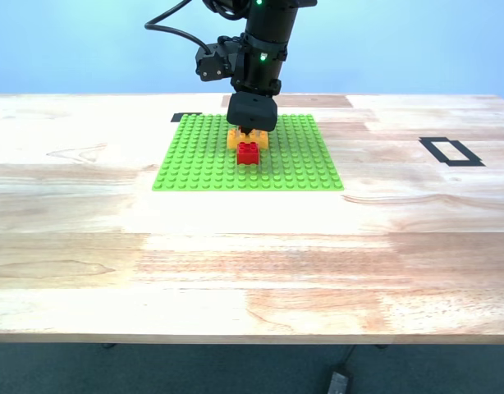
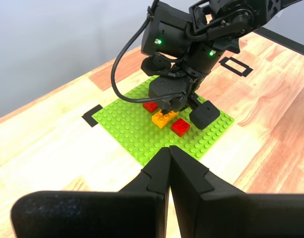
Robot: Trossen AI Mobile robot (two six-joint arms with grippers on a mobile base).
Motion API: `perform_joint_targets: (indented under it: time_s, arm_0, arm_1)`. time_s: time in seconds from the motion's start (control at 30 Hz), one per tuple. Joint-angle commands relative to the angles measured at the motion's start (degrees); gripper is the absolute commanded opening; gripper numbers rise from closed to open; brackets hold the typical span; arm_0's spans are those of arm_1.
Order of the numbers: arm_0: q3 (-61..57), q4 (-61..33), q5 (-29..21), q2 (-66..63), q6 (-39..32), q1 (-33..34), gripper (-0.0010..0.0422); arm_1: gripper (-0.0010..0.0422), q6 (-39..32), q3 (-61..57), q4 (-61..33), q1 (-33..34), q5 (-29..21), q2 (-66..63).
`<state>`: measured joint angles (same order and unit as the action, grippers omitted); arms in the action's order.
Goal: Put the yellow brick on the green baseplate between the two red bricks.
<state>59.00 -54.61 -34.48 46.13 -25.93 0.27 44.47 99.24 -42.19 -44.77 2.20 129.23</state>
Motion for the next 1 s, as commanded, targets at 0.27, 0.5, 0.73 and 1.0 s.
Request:
perform_joint_targets:
  time_s: [0.27, 0.5, 0.73, 1.0]
  arm_0:
    - [-0.04, 1.27, 5.99, -0.37, 0.02, 0.00, 0.0000]
    - [-0.15, 4.11, 5.95, -2.05, 0.22, -0.02, 0.0000]
    - [-0.66, 14.49, 7.52, -3.54, 5.57, -0.07, 0.0000]
    - [-4.94, 28.92, 20.26, -7.72, 11.08, -0.11, 0.0000]
  arm_1:
    - [0.0011, 0.11, 3.28, 0.98, 1.11, -1.27, -10.82]
    - [0.0011, -1.18, 4.72, 0.46, 6.16, -2.86, -22.29]
    - [0.0011, -8.26, 1.99, 0.74, 15.96, -2.56, -37.38]
    - [0.0011, -18.16, -19.17, 13.38, 27.39, -2.36, -61.51]
